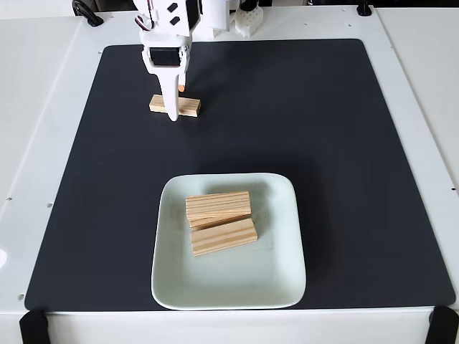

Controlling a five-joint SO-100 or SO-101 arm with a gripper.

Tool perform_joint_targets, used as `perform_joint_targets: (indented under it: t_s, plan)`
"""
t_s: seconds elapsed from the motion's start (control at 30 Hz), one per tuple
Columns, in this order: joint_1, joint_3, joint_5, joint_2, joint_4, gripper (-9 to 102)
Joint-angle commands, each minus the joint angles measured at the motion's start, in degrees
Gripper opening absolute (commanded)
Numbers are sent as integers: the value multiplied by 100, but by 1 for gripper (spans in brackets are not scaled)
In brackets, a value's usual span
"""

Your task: Pick up the wooden block and place them on the plate.

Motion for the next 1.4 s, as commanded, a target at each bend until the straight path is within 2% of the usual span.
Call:
perform_joint_targets:
  t_s: [0.0, 0.37, 0.77, 1.2, 1.37]
  plan:
    - [-44, -246, 26, -35, -9, 34]
    - [-62, -1081, 290, -738, 44, 34]
    - [-70, -1178, 299, -879, 35, 32]
    - [-149, -1134, 299, -879, 0, 0]
    - [-149, -1107, 299, -879, -18, 0]
